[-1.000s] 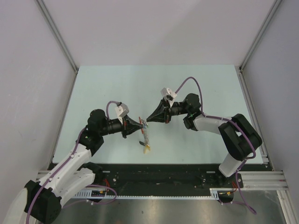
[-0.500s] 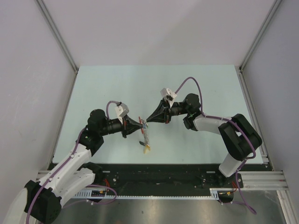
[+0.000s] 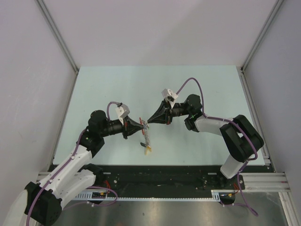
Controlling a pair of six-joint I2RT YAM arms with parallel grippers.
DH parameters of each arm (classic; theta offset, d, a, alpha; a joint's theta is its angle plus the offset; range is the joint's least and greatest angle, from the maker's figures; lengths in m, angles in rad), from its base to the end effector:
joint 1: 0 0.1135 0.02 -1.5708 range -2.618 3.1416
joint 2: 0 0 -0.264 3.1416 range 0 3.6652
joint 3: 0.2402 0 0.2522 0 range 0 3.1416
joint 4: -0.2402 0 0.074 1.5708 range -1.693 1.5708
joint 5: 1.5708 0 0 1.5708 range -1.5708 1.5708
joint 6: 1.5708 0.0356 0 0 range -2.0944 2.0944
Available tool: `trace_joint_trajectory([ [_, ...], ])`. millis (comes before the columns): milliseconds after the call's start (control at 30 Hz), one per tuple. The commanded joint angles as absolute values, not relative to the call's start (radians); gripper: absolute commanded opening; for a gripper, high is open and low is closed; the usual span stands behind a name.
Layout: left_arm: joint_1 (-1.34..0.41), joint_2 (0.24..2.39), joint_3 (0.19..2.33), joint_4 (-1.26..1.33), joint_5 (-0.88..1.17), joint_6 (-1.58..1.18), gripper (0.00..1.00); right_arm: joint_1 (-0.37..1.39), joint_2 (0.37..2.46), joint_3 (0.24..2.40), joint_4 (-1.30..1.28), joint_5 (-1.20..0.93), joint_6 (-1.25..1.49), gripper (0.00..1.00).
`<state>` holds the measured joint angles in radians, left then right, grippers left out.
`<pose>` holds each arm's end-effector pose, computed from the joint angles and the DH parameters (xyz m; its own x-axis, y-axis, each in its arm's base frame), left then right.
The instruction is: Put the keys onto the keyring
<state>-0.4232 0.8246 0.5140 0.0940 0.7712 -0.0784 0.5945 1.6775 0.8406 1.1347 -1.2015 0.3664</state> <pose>0.1626 -0.1005 0.2682 -0.2670 0.0587 -0.9619 0.8970 0.3800 -0.2258 0.2629 0.2178 0.2598 -0.1101 0.0817 -0.9906 -0.9654 -0.2459 0.0870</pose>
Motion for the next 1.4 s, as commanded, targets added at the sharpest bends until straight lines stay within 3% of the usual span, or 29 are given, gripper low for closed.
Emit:
trace_joint_trajectory([
  [0,-0.426,0.807,0.515,0.15,0.818,-0.077,0.0,0.598,1.655,0.877,1.163,-1.198,0.362,0.0],
  [1367,-0.426,0.815,0.518,0.141,0.784,-0.083,0.0,0.609,1.64,0.876,1.163,-1.229,0.365,0.0],
])
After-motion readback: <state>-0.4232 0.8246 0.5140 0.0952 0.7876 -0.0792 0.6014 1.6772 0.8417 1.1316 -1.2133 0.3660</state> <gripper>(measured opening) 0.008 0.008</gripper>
